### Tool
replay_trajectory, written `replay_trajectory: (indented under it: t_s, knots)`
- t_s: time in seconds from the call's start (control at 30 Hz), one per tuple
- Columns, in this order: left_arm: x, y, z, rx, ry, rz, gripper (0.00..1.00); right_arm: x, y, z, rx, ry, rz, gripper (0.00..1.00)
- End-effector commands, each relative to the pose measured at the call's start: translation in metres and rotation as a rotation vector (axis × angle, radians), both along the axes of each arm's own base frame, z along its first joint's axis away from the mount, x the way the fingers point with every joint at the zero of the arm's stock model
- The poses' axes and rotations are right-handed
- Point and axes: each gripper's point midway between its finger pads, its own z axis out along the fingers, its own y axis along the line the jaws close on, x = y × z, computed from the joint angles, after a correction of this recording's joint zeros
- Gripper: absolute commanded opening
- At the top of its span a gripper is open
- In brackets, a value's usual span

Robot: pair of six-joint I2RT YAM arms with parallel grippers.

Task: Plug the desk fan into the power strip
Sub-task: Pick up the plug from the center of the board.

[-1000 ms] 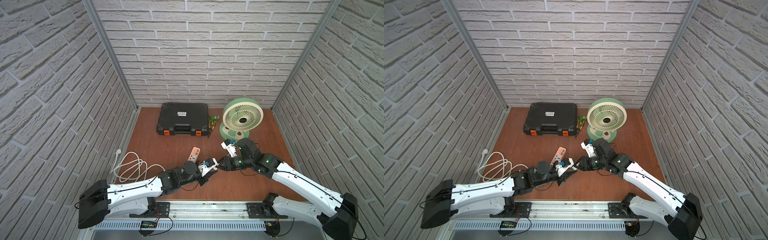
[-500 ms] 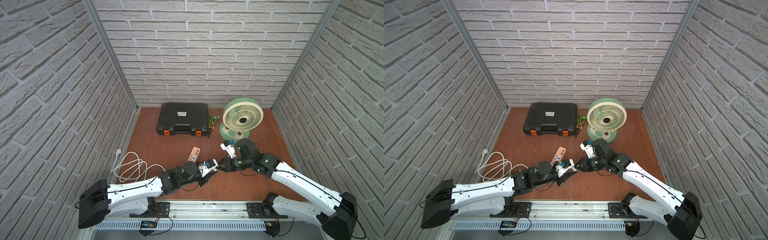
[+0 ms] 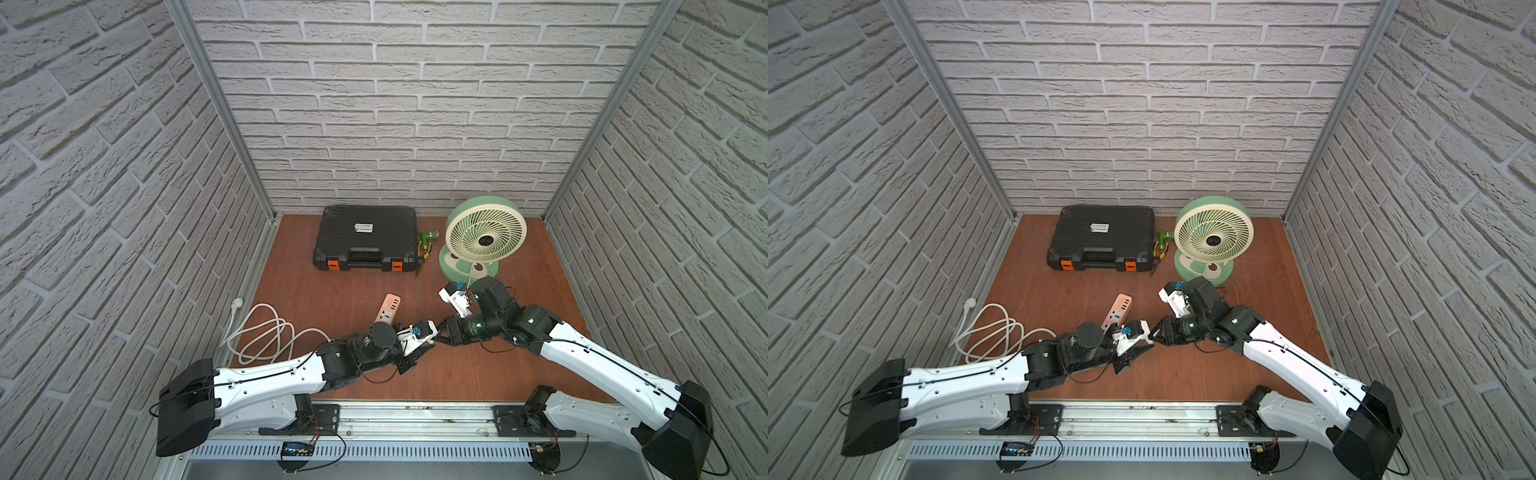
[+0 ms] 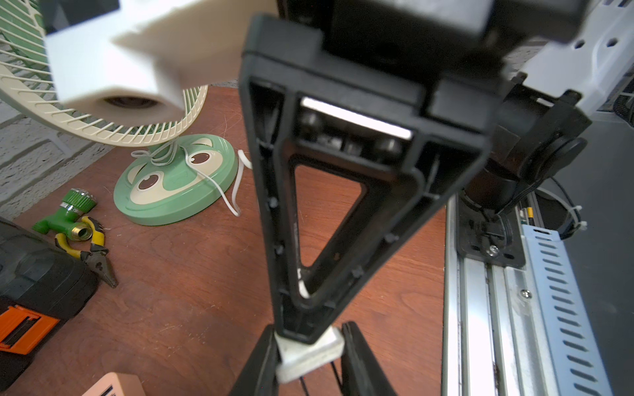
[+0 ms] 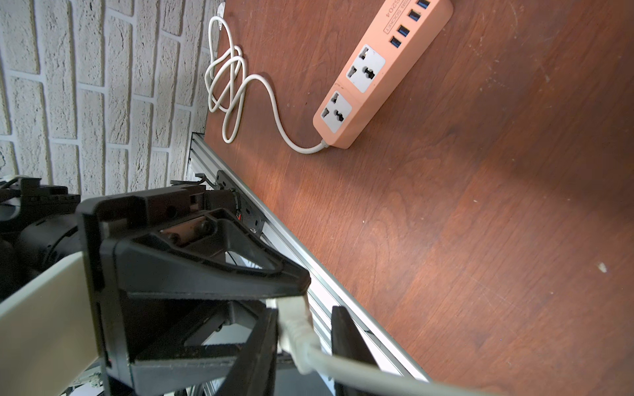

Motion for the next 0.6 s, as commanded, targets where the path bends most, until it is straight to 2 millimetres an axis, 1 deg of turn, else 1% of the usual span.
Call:
replay_trajectory:
  t_s: [0.0,0.13,0.33,0.57]
  knots:
    - [-0.0030,-0.0083,0.0219,-0.053,-0.036,-0.034,0.00,0.0006,0.0035,0.0060,0.013,-0.023,0.020,0.29]
    - [-0.0037,-0.0082,0.0201,-0.052,-0.033,-0.036,0.00,0.0007,0.0030,0.0065,0.010,-0.027,0.018,0.28]
    - [-0.0059,-0.0103,0.0196,-0.053,-0.031,-0.045,0.00,0.0012,0.0023,0.0065,0.007,-0.028,0.014,0.31]
    - [-0.0064,-0.0109,0.0178,-0.046,-0.032,-0.047,0.00,0.0009,0.0033,0.0055,0.011,-0.022,0.016,0.31]
